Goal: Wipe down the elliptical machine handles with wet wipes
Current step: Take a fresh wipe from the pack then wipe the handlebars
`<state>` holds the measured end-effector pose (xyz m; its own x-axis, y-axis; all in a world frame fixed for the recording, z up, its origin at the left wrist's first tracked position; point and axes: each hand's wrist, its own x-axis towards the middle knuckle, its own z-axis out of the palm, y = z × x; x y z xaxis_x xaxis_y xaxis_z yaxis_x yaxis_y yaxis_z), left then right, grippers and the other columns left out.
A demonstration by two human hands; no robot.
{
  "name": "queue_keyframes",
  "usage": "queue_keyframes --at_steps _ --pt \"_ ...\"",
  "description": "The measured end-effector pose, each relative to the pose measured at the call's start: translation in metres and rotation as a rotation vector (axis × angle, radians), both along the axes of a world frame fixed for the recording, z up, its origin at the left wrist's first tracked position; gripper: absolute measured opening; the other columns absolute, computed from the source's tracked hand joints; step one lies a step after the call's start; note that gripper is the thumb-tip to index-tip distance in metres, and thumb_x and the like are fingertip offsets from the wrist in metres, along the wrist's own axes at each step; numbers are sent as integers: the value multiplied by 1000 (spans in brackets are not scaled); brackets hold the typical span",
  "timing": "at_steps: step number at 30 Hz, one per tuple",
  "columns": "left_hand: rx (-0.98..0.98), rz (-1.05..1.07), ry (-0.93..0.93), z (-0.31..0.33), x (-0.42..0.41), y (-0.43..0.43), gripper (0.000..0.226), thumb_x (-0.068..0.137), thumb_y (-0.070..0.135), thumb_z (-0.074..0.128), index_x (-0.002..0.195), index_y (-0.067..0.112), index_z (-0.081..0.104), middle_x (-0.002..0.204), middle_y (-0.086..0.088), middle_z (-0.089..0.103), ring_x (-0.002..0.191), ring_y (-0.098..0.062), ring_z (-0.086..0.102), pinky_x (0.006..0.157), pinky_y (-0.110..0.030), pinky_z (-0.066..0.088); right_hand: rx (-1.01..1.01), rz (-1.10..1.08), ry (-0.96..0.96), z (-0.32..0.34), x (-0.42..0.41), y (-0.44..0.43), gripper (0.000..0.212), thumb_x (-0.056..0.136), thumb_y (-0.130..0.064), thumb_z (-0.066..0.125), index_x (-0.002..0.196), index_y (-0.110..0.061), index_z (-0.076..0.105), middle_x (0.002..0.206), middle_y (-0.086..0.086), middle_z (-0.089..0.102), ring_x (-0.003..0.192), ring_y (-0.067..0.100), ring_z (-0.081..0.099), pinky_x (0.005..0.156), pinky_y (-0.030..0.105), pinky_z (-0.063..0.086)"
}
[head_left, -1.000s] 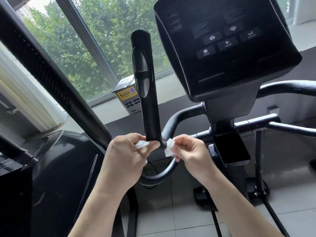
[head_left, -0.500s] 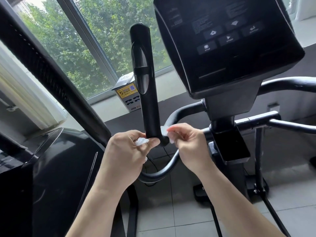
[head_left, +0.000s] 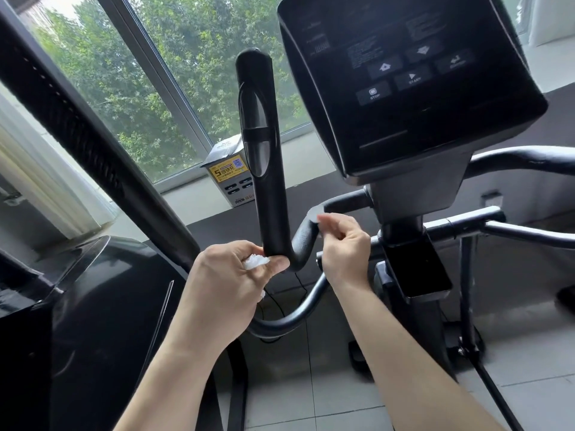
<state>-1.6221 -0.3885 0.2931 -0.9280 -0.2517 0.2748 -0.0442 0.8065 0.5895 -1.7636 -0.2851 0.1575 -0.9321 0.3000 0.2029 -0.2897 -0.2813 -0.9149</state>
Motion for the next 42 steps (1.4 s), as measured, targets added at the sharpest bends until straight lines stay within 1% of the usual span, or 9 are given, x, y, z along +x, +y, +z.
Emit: queue_keyframes --at_steps 3,9,17,22,25,32,35,38,42 --pt "7 -7 14 0 0 -1 20 82 42 81 75 24 74 62 -1 69 50 -10 66 60 -28 52 -98 204 72 -4 19 18 40 93 11 66 83 -25 81 94 4 72 74 14 66 73 34 57" --pt "14 -2 12 0 1 0 17 82 41 81 75 26 75 61 -1 69 51 -12 66 62 -33 55 -53 -332 -84 -2 -17 3 20 97 -5 70 116 -4 76 119 1 63 96 8 67 87 9 50" --pt "7 -17 10 0 0 -1 19 81 42 81 76 24 76 64 2 70 50 -10 66 59 -28 53 -113 -50 -2 -7 9 -11 34 95 4 63 91 -23 83 110 -9 70 98 17 70 92 45 59" --pt "-6 -15 15 -1 0 -3 23 81 42 81 77 21 75 63 0 69 49 -10 66 60 -31 53 -133 158 112 8 67 1 41 88 21 59 84 -13 81 102 1 72 90 10 69 80 21 52" --pt "12 -19 28 -2 -1 -2 22 80 40 82 73 21 74 63 0 69 48 -11 66 62 -35 55 -183 314 169 18 80 17 36 88 22 56 89 -6 79 84 7 71 69 27 58 64 28 43" --pt "44 -23 21 -3 2 -1 24 82 41 82 78 19 74 68 -2 71 50 -11 67 68 -39 59 73 168 63 18 33 10 33 97 2 59 111 -19 80 96 -7 77 79 4 67 79 27 56" --pt "48 -29 22 -3 1 -3 23 83 40 82 79 18 76 68 -3 72 53 -13 68 70 -42 60 -59 204 71 17 59 3 37 95 11 56 101 -14 81 86 -6 77 65 2 63 66 11 46" --pt "40 -36 35 -5 0 -5 23 83 40 81 79 18 75 66 -2 71 52 -13 68 65 -37 59 -285 340 90 14 84 5 41 93 15 55 97 -15 83 85 6 73 70 29 50 65 25 40" --pt "43 -42 48 -7 1 -7 23 83 39 82 78 19 73 66 1 71 50 -11 67 58 -25 53 -374 139 -50 5 51 15 29 96 7 60 103 -14 79 84 8 70 67 16 54 63 21 46"
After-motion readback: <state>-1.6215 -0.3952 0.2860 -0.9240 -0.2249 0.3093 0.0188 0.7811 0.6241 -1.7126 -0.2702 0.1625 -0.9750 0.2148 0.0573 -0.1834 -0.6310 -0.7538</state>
